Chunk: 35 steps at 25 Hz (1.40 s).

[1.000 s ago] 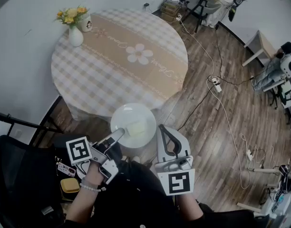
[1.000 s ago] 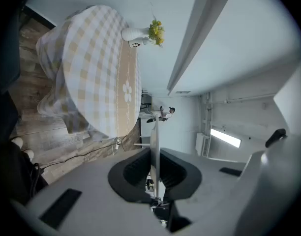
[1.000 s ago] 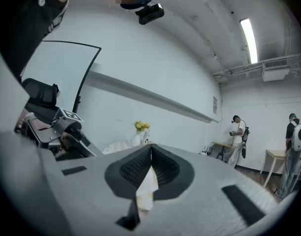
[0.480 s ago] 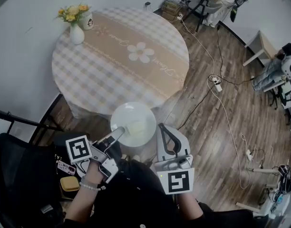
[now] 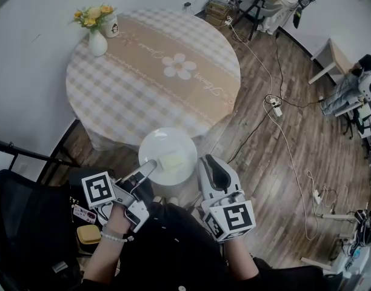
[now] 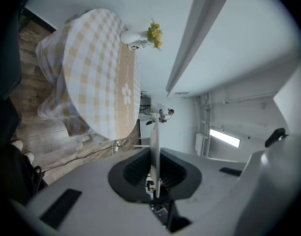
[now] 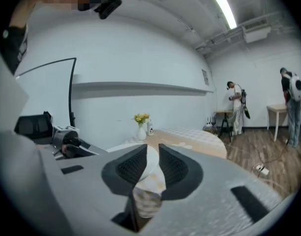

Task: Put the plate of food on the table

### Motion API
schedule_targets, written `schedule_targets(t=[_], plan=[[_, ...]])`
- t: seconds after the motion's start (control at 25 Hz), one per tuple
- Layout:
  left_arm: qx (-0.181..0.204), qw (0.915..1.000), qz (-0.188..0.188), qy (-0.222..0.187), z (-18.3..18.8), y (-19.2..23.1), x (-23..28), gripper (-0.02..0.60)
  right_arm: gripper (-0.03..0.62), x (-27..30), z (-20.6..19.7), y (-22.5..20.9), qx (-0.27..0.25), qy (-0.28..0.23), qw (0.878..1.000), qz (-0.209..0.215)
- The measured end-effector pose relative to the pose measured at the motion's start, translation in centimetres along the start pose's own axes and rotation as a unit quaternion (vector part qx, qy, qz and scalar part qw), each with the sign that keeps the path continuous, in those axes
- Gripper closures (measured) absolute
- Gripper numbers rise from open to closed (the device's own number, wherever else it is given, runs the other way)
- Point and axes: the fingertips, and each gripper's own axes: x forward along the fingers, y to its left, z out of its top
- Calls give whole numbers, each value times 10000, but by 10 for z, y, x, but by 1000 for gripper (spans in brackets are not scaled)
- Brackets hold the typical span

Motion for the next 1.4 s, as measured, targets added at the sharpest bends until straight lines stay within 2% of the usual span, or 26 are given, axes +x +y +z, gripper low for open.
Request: schedule_targets(t=[0.08, 0.2, 0.36, 0.48, 0.6, 0.68, 0.8, 1.4], plan=[[21, 10000, -14, -13, 1, -1, -2, 563, 515, 2, -7, 1, 518, 84, 9985, 182], [28, 10000, -38, -38, 2, -3, -5, 563, 489, 2, -15, 4, 1247, 166, 9913, 386], [0, 9999, -75, -87, 5, -3, -8, 563, 474, 7, -28, 8, 2688, 246, 9605, 673], [3, 9999, -106, -107, 7, -4, -9, 563, 473, 10, -35, 16, 3158, 346, 9443, 857], [3, 9998, -137, -123, 9, -5, -10, 564, 474, 15, -38, 25, 3388, 414, 9340, 1053], [-1, 9998, -159, -118, 10, -5, -9, 563, 475, 18, -40, 31, 3433, 444, 9313, 1131], [-4, 9998, -160, -100, 12, -4, -9, 563, 521, 23, -42, 33, 3475, 463, 9299, 1115], [59, 9999, -153, -10, 18, -5, -15, 565, 525, 25, -40, 41, 3608, 350, 9265, 1009]])
